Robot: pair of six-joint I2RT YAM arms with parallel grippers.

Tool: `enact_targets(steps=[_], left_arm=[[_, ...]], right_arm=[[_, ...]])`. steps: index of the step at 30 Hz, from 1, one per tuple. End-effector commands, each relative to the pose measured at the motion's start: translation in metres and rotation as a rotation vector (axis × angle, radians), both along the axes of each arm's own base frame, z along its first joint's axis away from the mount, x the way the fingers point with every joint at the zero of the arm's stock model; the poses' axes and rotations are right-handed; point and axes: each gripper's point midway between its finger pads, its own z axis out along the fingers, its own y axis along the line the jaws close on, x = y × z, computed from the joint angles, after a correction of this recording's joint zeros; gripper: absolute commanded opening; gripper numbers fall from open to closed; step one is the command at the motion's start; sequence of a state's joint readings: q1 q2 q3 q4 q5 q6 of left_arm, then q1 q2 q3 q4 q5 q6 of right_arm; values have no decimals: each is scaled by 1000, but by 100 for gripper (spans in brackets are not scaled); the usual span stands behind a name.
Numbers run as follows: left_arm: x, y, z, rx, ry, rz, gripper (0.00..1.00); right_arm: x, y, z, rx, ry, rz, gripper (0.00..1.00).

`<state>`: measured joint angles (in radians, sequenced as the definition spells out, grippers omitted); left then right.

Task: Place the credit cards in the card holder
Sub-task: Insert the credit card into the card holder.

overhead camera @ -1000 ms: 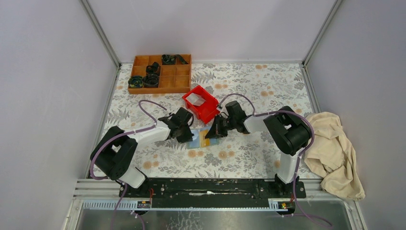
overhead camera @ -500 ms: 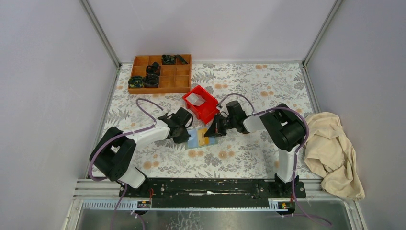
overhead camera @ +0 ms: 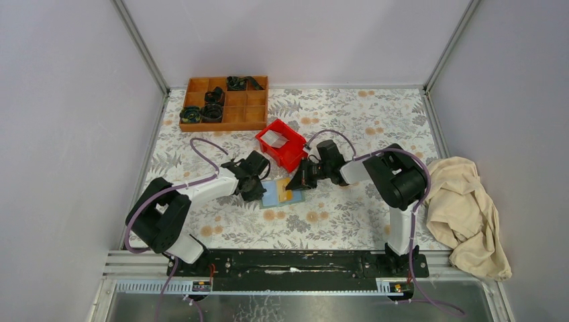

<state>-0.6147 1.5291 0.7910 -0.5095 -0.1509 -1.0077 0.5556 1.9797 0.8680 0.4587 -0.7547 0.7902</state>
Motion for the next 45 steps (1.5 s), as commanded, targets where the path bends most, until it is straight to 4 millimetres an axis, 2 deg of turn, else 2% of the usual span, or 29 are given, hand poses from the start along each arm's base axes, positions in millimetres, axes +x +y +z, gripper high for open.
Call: enact_targets(steps=[1, 17, 26, 39, 45], left_arm=[[-50, 48, -30, 206, 198, -11, 6], [-51, 46, -33, 201, 203, -27, 6], [-50, 45, -33, 206, 205, -42, 6], [-47, 42, -34, 205, 202, -60, 6], [-45, 41, -34, 196, 192, -62, 6]], right_arm=[[5, -3, -10, -25, -12, -2, 0], [-21, 9, -15, -92, -41, 80, 0], [-23, 15, -11, -95, -48, 97, 0], [-32, 20, -17, -163, -55, 139, 0], [-29, 17, -17, -260, -99, 151, 22]])
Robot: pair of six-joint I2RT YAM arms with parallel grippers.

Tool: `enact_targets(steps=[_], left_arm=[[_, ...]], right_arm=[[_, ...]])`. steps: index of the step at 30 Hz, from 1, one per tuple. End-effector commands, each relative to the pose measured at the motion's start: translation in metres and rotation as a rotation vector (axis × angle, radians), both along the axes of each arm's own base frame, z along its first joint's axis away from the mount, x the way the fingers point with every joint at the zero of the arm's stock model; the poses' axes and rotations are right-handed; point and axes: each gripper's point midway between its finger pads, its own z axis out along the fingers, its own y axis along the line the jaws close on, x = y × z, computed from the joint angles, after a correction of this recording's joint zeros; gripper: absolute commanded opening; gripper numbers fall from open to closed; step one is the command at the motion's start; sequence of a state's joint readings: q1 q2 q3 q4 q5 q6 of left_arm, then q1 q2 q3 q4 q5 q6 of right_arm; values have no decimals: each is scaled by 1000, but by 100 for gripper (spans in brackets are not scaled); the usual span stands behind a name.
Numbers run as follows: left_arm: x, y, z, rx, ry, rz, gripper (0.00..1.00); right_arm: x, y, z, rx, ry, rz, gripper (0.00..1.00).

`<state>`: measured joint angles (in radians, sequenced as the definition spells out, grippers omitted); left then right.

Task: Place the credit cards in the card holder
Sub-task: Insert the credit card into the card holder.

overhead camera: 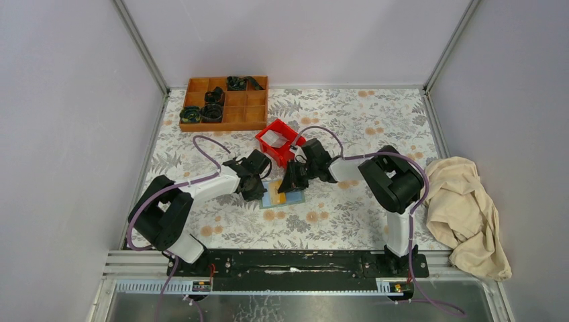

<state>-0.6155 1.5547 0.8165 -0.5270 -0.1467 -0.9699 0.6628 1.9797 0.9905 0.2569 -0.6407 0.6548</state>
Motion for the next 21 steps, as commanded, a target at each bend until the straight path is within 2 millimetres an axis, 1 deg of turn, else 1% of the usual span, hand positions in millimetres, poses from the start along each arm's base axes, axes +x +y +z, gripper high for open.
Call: enact_targets(steps=[1, 6, 9, 13, 14, 21], left_arm=[[-46, 41, -33, 175, 171, -25, 6], [-43, 37, -32, 157, 157, -24, 6], [-41, 36, -31, 148, 147, -24, 6], [-39, 34, -30, 136, 137, -24, 6], [-39, 33, -31, 135, 137, -26, 6], [-39, 32, -32, 124, 135, -32, 5]], right_arm=[[-17, -9, -12, -150, -16, 45, 24], [-12, -14, -6, -222, -61, 51, 32], [-9, -17, 0, -240, -83, 50, 36], [-5, -18, 9, -249, -111, 44, 40], [-4, -19, 11, -250, -116, 42, 42], [2, -22, 20, -257, -160, 13, 43]])
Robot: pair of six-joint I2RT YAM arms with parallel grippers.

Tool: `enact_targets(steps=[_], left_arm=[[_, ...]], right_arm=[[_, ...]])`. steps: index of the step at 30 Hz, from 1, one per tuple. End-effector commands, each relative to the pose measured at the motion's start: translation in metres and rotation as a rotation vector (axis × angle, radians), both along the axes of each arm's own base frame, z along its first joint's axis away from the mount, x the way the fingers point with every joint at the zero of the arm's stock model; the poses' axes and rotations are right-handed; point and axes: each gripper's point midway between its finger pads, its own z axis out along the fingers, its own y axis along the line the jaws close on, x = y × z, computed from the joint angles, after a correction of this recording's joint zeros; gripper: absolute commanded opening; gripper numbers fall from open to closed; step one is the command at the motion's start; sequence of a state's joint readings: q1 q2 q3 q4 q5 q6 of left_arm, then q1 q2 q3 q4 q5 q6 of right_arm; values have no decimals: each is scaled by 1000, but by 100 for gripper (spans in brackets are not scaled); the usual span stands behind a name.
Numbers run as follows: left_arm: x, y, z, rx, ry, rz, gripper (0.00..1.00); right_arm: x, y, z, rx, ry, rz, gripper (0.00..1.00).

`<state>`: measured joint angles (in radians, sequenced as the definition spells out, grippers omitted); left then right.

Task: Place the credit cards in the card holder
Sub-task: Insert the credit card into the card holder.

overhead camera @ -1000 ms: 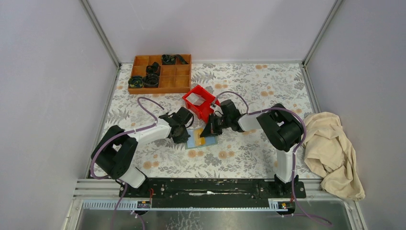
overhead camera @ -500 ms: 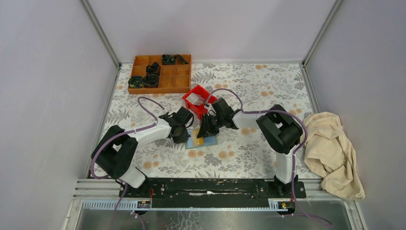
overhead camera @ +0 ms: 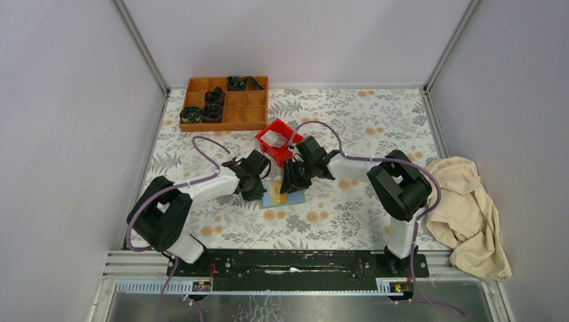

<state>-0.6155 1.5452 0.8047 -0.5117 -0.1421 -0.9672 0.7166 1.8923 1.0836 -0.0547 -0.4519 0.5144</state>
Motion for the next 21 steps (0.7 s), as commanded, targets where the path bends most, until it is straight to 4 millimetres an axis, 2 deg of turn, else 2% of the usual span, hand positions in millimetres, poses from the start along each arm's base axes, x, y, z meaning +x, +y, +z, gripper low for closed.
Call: enact_targets(steps=[1, 5, 10, 15, 21], left_arm=[[-40, 32, -32, 134, 145, -29, 5], [-39, 32, -32, 134, 144, -33, 5], [-40, 33, -33, 136, 149, -35, 5], [-40, 32, -33, 134, 151, -33, 4], [-40, 29, -35, 124, 156, -32, 4]], right_arm=[[8, -9, 11, -51, -71, -19, 42], [13, -12, 10, -73, -97, -40, 32], [20, -16, 3, -117, -108, -47, 5], [18, -18, -5, -144, -102, -39, 0], [9, -10, -10, -123, -74, -17, 0]])
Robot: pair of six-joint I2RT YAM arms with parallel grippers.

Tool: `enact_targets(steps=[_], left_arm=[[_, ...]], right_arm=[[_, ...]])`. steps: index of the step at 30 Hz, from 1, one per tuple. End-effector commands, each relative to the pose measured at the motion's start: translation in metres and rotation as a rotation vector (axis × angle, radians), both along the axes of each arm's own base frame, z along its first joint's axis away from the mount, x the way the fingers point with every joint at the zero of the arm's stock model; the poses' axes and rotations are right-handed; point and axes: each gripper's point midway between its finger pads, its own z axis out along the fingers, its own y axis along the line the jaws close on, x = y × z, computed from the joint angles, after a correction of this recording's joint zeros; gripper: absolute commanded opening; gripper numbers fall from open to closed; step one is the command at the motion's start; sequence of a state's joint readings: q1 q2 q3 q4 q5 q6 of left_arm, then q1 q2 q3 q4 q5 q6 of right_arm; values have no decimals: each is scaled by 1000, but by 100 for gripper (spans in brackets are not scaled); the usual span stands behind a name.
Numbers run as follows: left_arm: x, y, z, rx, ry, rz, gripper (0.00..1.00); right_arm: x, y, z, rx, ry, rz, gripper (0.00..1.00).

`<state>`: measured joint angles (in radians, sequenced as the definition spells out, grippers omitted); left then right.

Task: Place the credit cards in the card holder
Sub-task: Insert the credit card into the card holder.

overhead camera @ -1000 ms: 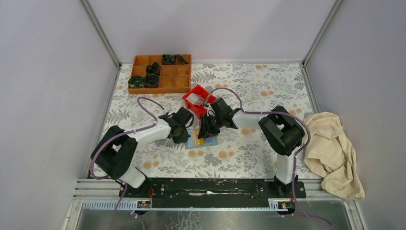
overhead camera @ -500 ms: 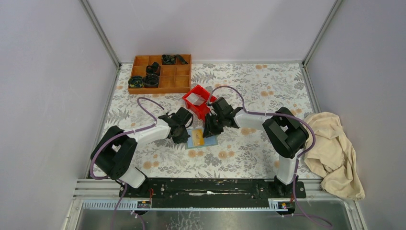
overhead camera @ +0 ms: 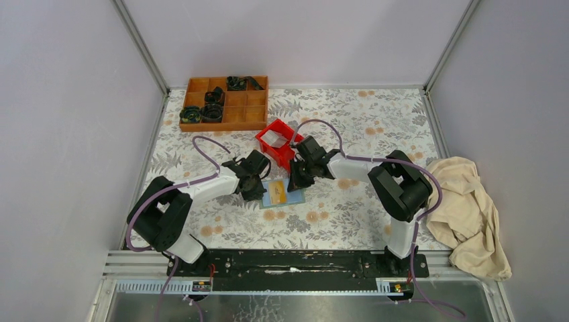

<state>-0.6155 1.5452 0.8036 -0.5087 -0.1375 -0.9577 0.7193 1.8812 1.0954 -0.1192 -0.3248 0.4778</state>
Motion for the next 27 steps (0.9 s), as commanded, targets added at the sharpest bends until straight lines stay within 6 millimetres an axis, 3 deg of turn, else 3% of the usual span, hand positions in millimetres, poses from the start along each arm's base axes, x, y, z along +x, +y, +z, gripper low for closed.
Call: enact_targets(steps=[1, 10, 27], left_arm=[[-39, 29, -35, 124, 156, -23, 4], [-38, 27, -35, 118, 156, -26, 3], [-37, 25, -35, 109, 154, -28, 3]], right_arm=[[-4, 9, -2, -9, -8, 28, 0], [-13, 28, 0, 53, 19, 52, 0], [-11, 49, 17, 96, -5, 86, 0]])
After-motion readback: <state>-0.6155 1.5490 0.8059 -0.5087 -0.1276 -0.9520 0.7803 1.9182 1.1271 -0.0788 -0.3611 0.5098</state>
